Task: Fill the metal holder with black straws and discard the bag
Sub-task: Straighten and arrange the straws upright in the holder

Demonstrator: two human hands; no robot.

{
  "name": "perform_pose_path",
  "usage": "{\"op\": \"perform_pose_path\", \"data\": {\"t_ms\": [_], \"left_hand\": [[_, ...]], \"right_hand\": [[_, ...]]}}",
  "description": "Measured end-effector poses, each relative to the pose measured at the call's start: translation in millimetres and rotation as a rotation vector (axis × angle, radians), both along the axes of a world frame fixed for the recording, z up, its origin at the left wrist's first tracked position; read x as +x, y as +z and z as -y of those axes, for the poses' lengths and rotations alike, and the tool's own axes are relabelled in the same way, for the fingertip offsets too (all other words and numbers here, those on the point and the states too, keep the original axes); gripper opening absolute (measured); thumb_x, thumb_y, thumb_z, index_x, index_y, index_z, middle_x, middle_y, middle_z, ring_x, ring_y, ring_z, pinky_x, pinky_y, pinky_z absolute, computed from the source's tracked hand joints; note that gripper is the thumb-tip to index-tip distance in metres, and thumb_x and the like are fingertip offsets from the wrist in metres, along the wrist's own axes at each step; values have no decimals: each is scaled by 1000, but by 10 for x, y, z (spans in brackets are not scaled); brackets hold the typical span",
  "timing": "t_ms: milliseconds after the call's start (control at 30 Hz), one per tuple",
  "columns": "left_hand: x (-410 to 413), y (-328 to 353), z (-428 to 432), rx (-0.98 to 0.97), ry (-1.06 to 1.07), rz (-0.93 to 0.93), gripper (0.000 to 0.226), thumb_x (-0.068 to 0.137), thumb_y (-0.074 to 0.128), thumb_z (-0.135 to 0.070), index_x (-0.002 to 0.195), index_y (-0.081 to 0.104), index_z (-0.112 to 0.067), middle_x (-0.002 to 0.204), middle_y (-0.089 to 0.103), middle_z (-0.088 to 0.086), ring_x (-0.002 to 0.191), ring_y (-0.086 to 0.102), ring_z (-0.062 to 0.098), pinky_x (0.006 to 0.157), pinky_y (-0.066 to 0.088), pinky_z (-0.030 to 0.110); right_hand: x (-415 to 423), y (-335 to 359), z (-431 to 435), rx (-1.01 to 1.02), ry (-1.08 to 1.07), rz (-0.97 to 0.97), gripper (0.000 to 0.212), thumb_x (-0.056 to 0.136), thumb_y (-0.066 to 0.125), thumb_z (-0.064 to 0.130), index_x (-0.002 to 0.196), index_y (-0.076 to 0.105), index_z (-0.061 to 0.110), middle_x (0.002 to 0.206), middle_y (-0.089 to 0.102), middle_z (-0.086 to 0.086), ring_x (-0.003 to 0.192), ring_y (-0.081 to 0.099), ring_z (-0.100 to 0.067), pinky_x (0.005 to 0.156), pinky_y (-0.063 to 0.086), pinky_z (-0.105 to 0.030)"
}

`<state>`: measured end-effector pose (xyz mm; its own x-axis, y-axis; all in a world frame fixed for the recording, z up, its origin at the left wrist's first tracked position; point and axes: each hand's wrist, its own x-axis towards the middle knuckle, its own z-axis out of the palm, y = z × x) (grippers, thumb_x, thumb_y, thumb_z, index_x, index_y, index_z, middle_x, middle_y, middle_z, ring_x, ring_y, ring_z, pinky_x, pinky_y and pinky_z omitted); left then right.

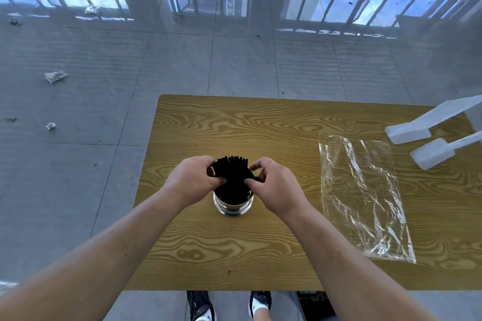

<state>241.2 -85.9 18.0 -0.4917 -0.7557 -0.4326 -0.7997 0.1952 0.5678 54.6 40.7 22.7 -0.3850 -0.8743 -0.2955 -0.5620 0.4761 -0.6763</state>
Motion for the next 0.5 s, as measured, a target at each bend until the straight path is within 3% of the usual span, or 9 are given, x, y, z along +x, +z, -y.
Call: {"op": "perform_pose_path", "data": {"t_ms": [100,233,333,500], "left_hand": [[-29,16,24,-30,13,-23,12,84,82,-39,90,73,-34,84,74,-14,81,68,7,72,58,36],[-63,20,51,-40,14,-75,7,84,80,-37,88,75,-33,82,75,-13,78,69,5,72,60,37],[-80,14,50,-28,24,-150,9,85,81,-36,94,79,-36,82,75,-17,78,68,-3,68,56,27],[-103,16,59,-6,-1,-193,15,85,82,-39,99,80,-42,85,75,-25,82,67,-8,71,54,21]], "right_hand": [[28,8,147,-54,-41,37,23,92,78,31,113,69,26,74,72,4,66,71,-17,67,61,-45],[54,4,296,-96,-74,109,23,91,79,27,113,72,27,83,73,6,75,72,-10,73,64,-38],[39,-27,315,-92,-50,167,23,92,79,23,114,73,28,88,76,7,80,73,-9,76,64,-34],[-18,-80,274,-86,-9,142,19,92,79,23,108,81,32,82,72,15,74,66,-2,69,51,-17]]}}
